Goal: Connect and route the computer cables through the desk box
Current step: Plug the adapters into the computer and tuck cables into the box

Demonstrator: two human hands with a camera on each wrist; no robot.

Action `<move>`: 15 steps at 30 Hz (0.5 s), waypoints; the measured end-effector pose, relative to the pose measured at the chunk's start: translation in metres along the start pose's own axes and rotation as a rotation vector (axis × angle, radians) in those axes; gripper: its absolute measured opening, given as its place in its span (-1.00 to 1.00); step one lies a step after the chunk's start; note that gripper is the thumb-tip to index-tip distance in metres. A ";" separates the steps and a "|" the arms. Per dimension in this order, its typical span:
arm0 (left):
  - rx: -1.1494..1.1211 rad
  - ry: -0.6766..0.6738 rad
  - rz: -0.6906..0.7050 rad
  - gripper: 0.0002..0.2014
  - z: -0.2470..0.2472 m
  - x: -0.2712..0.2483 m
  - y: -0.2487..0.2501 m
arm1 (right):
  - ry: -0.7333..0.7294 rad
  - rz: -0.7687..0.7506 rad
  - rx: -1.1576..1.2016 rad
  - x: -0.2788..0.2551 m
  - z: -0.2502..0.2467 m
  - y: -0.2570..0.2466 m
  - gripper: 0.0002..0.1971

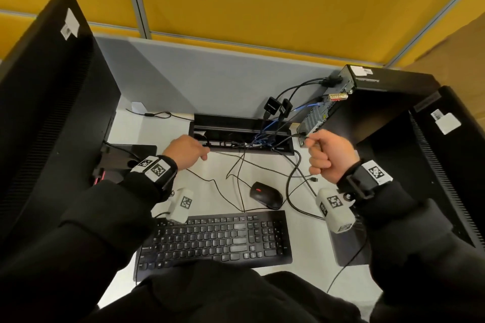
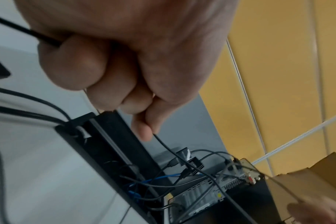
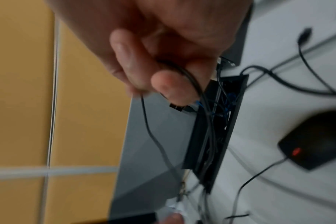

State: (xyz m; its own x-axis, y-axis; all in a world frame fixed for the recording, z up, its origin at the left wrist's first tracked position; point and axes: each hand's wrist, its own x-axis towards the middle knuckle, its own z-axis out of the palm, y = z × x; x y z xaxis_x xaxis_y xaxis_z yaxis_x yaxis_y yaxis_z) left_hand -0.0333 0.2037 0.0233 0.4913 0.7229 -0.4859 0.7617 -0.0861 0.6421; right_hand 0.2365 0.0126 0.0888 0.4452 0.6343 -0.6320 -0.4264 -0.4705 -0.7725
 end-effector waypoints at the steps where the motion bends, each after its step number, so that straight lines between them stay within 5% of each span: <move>1: -0.007 0.036 0.002 -0.74 -0.001 0.001 0.008 | -0.009 0.005 -0.074 0.000 0.004 0.004 -0.71; 4: -0.139 0.100 0.023 -0.74 -0.002 0.008 0.039 | -0.082 0.053 -0.190 -0.004 0.019 0.013 -0.78; 9: -0.632 -0.033 -0.029 -0.77 0.017 0.002 0.092 | -0.244 0.120 -0.166 -0.019 0.043 0.017 -0.91; 15: -0.593 -0.101 0.200 -0.80 0.063 -0.037 0.122 | -0.290 0.179 -0.003 -0.010 0.036 0.029 -0.74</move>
State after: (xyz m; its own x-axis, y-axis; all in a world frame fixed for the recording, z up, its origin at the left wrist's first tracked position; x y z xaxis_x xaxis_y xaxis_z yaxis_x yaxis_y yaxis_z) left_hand 0.0678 0.1236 0.0819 0.6596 0.6612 -0.3574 0.3016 0.2027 0.9316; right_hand 0.1914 0.0147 0.0752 0.1205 0.6896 -0.7141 -0.4748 -0.5917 -0.6515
